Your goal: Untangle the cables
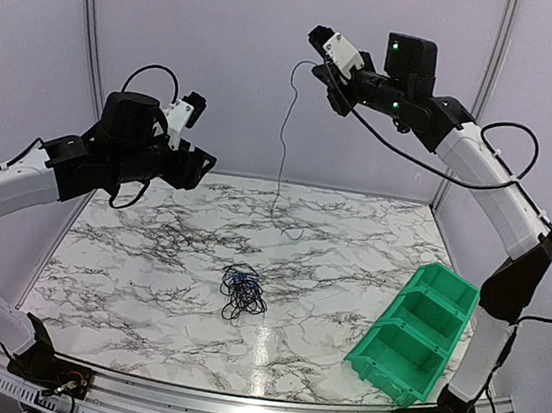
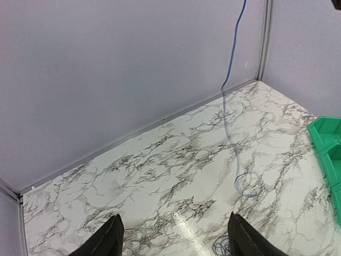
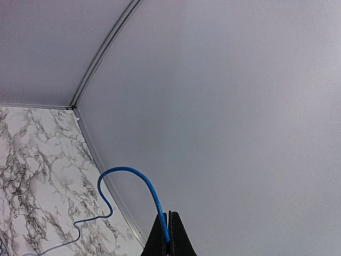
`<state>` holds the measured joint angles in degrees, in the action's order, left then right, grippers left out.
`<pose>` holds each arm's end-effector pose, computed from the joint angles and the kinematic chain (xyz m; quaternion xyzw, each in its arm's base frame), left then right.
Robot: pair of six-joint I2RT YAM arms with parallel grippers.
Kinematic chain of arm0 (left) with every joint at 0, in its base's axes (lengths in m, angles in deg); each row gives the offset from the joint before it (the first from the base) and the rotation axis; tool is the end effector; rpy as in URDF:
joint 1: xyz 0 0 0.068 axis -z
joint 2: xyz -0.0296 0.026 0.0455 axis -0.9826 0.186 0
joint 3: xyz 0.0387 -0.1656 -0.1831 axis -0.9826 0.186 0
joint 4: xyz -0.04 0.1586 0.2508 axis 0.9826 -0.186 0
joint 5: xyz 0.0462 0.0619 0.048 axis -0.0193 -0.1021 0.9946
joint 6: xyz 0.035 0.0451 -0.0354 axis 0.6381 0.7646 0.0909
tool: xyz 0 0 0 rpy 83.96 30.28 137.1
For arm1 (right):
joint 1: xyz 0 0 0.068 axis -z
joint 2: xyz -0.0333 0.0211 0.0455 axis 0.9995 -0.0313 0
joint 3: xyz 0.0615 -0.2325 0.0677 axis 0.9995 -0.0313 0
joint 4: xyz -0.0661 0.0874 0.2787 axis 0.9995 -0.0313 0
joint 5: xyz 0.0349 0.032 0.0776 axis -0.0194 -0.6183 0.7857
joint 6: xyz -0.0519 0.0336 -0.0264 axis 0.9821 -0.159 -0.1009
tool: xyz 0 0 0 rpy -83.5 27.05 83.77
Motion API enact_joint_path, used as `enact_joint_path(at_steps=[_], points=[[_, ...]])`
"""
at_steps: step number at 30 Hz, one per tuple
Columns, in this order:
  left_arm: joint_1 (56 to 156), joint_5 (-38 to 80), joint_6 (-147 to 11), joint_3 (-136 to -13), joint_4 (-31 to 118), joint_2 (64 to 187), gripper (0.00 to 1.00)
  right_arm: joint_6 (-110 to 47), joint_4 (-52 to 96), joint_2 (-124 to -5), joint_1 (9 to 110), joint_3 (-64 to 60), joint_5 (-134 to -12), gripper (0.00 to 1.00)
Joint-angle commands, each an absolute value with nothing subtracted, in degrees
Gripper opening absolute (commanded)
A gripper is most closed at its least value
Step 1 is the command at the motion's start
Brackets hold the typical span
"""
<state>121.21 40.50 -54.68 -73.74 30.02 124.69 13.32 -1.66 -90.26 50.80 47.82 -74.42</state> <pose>0.2813 -0.2383 0.3557 0.2386 0.7547 -0.1322 0.5967 0.3670 0.2880 0.4787 -0.4834 0.5633 0.0350 0.6692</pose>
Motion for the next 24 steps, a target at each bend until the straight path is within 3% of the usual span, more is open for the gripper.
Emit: enact_joint_path(at_steps=[1, 11, 18, 24], points=[[119.89, 47.75, -55.14, -75.70, 33.50, 128.67, 0.70, 11.70, 2.82, -88.69, 53.85, 51.72, -79.68, 0.00], [118.78, 51.42, -58.46, -67.19, 45.41, 133.01, 0.70, 11.36, 4.91, -81.84, 63.39, 42.23, -82.62, 0.00], [117.22, 53.52, -61.85, -60.78, 49.58, 132.67, 0.71, 9.45, 2.70, -71.87, 73.85, 29.93, -79.41, 0.00], [117.08, 54.14, -63.42, -61.23, 48.25, 133.45, 0.71, 10.16, -2.49, -65.69, 82.46, 27.44, -74.41, 0.00]])
